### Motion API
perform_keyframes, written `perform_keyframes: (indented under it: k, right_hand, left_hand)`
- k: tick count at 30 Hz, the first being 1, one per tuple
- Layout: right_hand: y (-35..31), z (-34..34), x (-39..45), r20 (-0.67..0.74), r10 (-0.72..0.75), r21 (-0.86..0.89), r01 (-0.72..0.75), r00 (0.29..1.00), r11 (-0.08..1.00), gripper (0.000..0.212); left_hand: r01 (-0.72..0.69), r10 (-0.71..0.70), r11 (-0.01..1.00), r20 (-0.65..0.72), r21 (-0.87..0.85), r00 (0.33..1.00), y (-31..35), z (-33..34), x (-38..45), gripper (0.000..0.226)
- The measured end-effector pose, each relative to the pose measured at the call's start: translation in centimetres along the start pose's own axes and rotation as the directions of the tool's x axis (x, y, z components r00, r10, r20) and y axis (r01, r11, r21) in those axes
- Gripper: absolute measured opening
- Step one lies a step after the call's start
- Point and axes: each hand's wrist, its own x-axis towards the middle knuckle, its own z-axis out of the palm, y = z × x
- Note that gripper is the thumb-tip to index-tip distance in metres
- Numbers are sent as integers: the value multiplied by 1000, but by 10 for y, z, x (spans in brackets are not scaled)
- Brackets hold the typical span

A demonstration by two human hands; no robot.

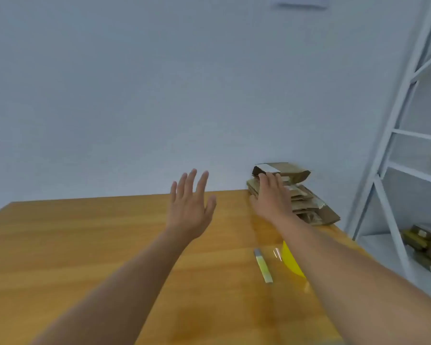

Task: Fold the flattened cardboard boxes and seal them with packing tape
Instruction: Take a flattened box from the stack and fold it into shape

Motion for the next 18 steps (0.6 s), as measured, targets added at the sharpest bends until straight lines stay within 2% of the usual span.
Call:
perform_keyframes:
  k: [11, 15, 18]
  right_hand:
    - [74, 62, 89, 15, 101, -88, -99, 995, 991, 63]
    - [95, 80, 114, 18, 121, -119, -118, 992, 986, 71]
    - [105, 91, 127, 17, 142, -180, -137, 990, 974, 74]
  left_hand:
    - [-68, 75, 996, 127, -55, 989, 19, 131, 81, 77]
    - [-67, 75, 996, 176, -53, 981, 15, 168, 98, 69]
    - [-64, 73, 996, 194, -54, 978, 11, 185, 102, 75]
